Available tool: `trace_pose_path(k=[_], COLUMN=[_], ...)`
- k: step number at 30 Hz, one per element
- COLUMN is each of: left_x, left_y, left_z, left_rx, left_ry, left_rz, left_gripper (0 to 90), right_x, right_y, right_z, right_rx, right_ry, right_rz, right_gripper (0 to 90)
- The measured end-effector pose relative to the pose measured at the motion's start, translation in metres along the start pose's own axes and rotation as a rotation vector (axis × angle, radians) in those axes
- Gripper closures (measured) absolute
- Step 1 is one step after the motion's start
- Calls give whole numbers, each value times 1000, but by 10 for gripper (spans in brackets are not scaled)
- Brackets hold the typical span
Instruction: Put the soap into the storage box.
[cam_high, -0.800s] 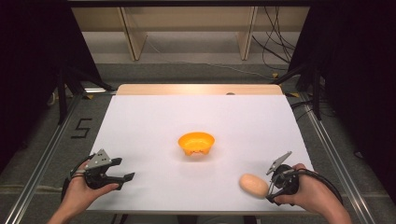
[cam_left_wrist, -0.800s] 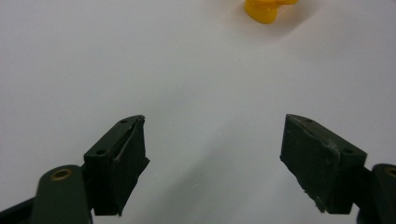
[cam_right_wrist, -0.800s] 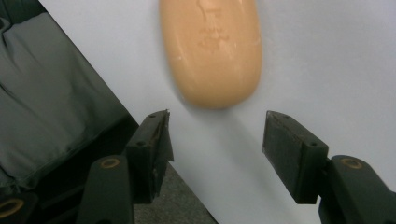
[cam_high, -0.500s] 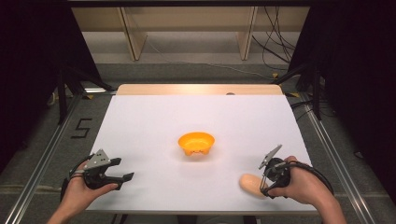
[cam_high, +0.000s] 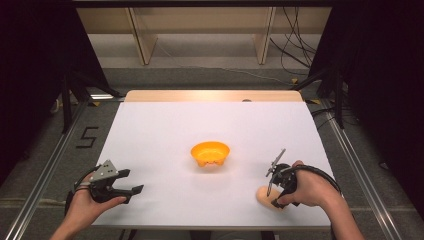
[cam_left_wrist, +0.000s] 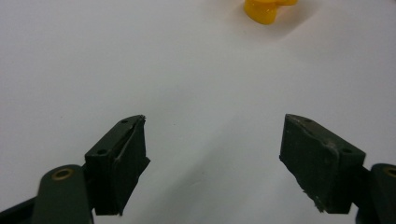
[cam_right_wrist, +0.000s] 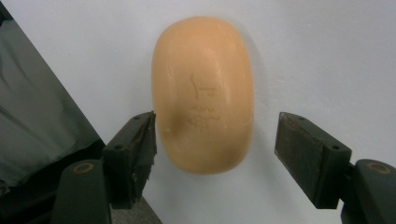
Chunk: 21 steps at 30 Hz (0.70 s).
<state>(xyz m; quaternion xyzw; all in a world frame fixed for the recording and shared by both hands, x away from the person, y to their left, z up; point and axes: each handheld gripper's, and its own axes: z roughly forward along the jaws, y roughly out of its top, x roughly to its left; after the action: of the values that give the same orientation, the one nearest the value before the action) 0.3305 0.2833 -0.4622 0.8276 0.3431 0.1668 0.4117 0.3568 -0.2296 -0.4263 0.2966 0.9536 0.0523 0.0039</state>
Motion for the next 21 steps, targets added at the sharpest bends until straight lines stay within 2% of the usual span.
trace_pose_path(k=[1, 2, 4, 7, 8, 9, 11, 12, 13, 14, 15, 16, 19, 20, 21], left_x=[0, -2, -1, -1, 0, -1, -1, 1, 1, 1, 0, -1, -1, 1, 0], left_y=[0, 0, 0, 0, 0, 0, 0, 0, 0, 0, 0, 0, 0, 0, 0], left_z=[0, 0, 0, 0, -1, -1, -1, -1, -1, -1, -1, -1, 0, 0, 0], left_rx=[0, -2, -1, 0, 6, 4, 2, 5, 5, 5, 5, 3, -9, -5, -6], left_ry=[0, -13, -7, -8, -13, -12, -12, -8, -7, -7, -13, -12, -4, -8, -7], left_rz=[3, -26, -10, -12, -12, -12, -13, 1, 7, 7, -9, -17, -19, 6, -4], left_gripper=[222, 222, 222, 222, 222, 222, 222, 222, 222, 222, 222, 222, 222, 223, 223], right_x=[0, -1, 0, 2, 1, 3, 3, 4, 3, 3, 4, 2, 3, 4, 3], right_y=[1, 2, 4, 6, 8, 9, 12, 13, 14, 14, 15, 16, 18, 19, 19], right_z=[1, 2, 4, 5, 7, 8, 11, 12, 15, 15, 17, 19, 21, 22, 23], right_rx=[1, 4, 10, 19, 7, 16, 21, 27, 34, 34, 34, 44, 49, 61, 55], right_ry=[1, 7, 12, 12, 21, 30, 33, 24, 37, 37, 34, 42, 32, 42, 45], right_rz=[-12, -20, -20, -10, -31, -12, -42, -28, -56, -56, -44, -60, -55, -42, -54], right_gripper=[294, 290, 285, 285, 285, 285, 284, 285, 292, 292, 291, 296, 299, 300, 302])
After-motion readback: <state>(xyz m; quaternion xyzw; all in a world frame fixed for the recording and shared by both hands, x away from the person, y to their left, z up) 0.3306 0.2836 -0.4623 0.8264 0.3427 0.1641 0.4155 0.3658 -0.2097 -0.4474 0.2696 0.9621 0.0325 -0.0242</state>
